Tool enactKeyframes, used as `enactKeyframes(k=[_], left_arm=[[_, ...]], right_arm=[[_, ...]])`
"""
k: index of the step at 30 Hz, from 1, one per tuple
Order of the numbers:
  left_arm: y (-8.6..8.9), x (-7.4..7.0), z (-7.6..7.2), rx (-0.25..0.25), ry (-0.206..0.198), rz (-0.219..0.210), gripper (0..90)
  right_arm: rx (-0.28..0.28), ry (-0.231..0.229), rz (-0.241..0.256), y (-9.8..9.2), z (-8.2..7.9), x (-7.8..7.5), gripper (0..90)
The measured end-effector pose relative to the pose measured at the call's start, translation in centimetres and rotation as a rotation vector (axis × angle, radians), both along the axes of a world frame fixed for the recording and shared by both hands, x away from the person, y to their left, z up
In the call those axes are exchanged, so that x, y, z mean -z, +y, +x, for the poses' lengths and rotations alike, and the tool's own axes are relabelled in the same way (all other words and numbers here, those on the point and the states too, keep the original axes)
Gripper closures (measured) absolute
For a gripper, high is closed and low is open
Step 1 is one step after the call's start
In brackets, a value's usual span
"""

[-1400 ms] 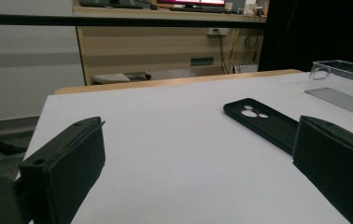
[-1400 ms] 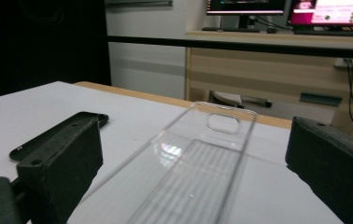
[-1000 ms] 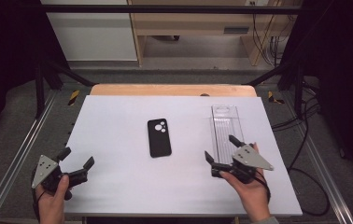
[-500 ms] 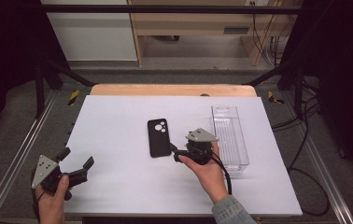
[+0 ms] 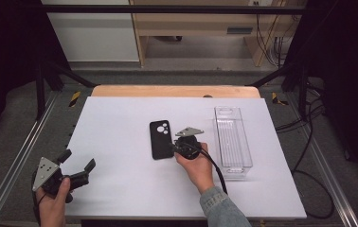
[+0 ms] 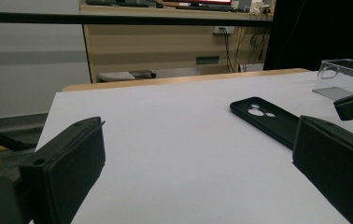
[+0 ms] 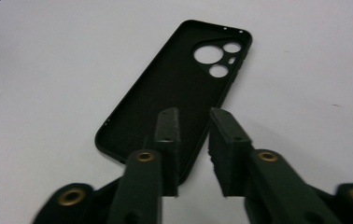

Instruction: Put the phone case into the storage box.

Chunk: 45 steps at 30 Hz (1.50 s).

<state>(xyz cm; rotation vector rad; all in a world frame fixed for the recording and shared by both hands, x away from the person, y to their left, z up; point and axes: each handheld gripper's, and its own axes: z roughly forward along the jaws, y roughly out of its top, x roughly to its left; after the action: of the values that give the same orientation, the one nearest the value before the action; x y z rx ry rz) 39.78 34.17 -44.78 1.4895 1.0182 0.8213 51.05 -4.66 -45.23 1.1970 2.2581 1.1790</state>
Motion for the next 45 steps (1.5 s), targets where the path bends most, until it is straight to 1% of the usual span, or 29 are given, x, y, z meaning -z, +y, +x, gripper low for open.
enactKeyframes(k=[3, 6, 10, 18, 20, 22, 27, 30, 32, 35, 40, 42, 44, 45], left_arm=[[0.0, 0.0, 0.0, -0.001, 0.0, 0.0, 2.6], [0.0, 0.0, 0.0, 0.0, 0.0, 0.0, 2.6], [0.0, 0.0, 0.0, 0.004, 0.001, 0.001, 2.6], [-0.2, 0.0, 0.1, 0.011, 0.004, 0.006, 2.6], [-0.2, 0.1, 0.1, 0.011, 0.004, 0.007, 2.6], [-0.2, 0.1, 0.1, 0.012, 0.004, 0.007, 2.7], [-0.2, 0.1, 0.1, 0.015, 0.005, 0.01, 2.6], [-0.2, 0.1, 0.1, 0.016, 0.006, 0.011, 2.6], [-0.2, 0.1, 0.1, 0.017, 0.006, 0.011, 2.6], [-0.3, 0.1, 0.1, 0.018, 0.007, 0.011, 2.6], [-0.4, 0.1, 0.1, 0.021, 0.008, 0.014, 2.6], [-0.4, 0.1, 0.1, 0.021, 0.009, 0.014, 2.6], [-0.4, 0.1, 0.1, 0.02, 0.009, 0.014, 2.6], [-0.3, 0.1, 0.2, 0.02, 0.01, 0.014, 2.6]], right_arm=[[-0.017, 0.0, -0.002, 0.3, 0.0, 0.3, 85.8], [-0.019, 0.003, -0.006, 0.5, 0.0, 0.5, 89.8], [-0.018, 0.015, -0.01, 0.9, 0.0, 0.8, 90.0], [-0.033, 0.036, -0.044, 1.4, 0.0, 1.5, 90.0], [-0.033, 0.043, -0.031, 1.6, -0.1, 1.6, 90.0], [-0.044, 0.041, -0.034, 1.8, -0.2, 1.7, 90.0], [-0.057, 0.054, -0.051, 2.2, -0.3, 2.1, 90.0], [-0.052, 0.063, -0.061, 2.3, -0.1, 2.4, 90.0], [-0.051, 0.066, -0.055, 2.2, -0.1, 2.6, 90.0], [-0.056, 0.07, -0.059, 2.2, -0.1, 2.5, 90.0], [-0.07, 0.096, -0.064, 2.0, 0.1, 2.3, 90.0], [-0.078, 0.116, -0.064, 1.9, 0.0, 2.2, 90.0], [-0.087, 0.131, -0.072, 1.8, -0.3, 2.1, 90.0], [-0.097, 0.138, -0.087, 1.7, -0.6, 2.0, 90.0]])
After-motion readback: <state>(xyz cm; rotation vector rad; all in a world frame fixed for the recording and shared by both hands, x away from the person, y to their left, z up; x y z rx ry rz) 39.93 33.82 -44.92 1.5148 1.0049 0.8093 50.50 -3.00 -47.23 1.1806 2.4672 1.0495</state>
